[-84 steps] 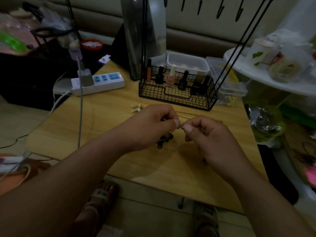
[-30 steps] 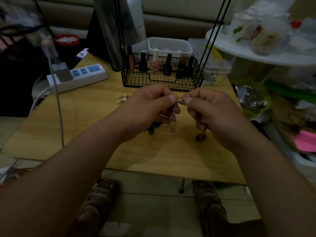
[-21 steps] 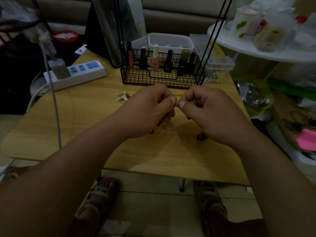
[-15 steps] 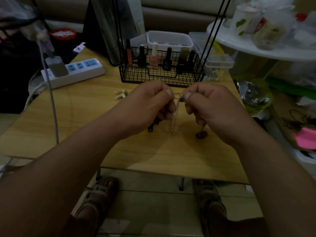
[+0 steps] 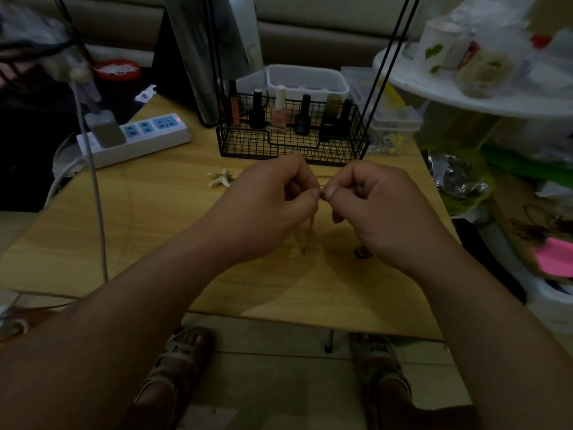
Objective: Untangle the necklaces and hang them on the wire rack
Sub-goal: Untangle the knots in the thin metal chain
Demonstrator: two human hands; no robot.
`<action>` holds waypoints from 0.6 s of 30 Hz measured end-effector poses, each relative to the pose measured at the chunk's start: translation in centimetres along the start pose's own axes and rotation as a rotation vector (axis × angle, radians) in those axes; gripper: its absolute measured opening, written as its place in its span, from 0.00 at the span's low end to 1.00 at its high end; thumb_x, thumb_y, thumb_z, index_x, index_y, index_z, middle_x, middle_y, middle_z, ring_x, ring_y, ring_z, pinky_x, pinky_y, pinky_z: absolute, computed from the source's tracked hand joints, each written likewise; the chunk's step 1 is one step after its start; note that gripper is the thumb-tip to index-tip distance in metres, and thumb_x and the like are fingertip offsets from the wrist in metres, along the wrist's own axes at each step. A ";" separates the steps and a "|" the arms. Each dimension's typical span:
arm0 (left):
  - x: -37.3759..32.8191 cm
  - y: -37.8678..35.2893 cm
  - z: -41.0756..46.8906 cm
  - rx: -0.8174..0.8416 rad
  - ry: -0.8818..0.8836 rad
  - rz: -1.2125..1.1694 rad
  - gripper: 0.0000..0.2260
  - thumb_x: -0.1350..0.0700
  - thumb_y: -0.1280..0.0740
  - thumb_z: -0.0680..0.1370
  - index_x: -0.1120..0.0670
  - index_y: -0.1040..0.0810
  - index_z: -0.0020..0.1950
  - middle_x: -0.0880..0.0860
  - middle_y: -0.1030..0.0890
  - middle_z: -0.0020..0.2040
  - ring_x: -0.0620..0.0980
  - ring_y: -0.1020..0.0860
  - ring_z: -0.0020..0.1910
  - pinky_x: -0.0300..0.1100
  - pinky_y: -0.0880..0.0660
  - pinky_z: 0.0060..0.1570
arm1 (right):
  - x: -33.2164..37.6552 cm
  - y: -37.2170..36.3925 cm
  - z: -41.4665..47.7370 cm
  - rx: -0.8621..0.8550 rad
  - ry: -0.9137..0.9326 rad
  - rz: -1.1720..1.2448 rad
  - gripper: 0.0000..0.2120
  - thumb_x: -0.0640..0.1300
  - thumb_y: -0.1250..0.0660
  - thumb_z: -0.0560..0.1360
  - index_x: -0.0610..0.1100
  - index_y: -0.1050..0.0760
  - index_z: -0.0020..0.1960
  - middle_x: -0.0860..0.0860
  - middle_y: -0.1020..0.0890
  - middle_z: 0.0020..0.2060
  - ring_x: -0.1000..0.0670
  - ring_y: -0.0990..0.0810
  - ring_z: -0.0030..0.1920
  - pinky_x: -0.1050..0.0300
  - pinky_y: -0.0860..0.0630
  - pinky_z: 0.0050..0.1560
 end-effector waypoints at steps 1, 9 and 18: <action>0.1 0.0 0.0 -0.006 -0.001 0.016 0.03 0.54 0.30 0.81 0.48 0.21 0.48 0.48 0.18 0.39 0.45 0.20 0.38 0.42 0.22 0.35 | 0.0 -0.1 0.0 -0.011 0.007 -0.024 0.05 0.43 0.31 0.79 0.46 0.19 0.45 0.51 0.18 0.34 0.60 0.25 0.28 0.68 0.32 0.25; -0.3 -0.2 0.2 -0.038 -0.007 0.005 0.03 0.55 0.31 0.82 0.50 0.21 0.48 0.49 0.18 0.38 0.46 0.20 0.37 0.42 0.24 0.34 | -0.5 0.0 0.1 -0.059 -0.128 0.118 0.04 0.44 0.31 0.78 0.45 0.19 0.44 0.50 0.19 0.31 0.56 0.26 0.27 0.57 0.28 0.28; -0.2 0.4 0.1 -0.036 -0.025 -0.103 0.03 0.55 0.33 0.83 0.51 0.21 0.50 0.54 0.17 0.42 0.55 0.18 0.40 0.57 0.22 0.38 | -0.9 -0.7 -0.1 0.127 -0.203 0.278 0.06 0.44 0.34 0.82 0.44 0.19 0.52 0.49 0.15 0.39 0.50 0.24 0.33 0.55 0.25 0.35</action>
Point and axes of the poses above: each hand's wrist, its own z-axis towards the middle knuckle, its own y-axis out of the back of the hand, x = y × z, the point moved 5 cm from there along z, towards the middle knuckle
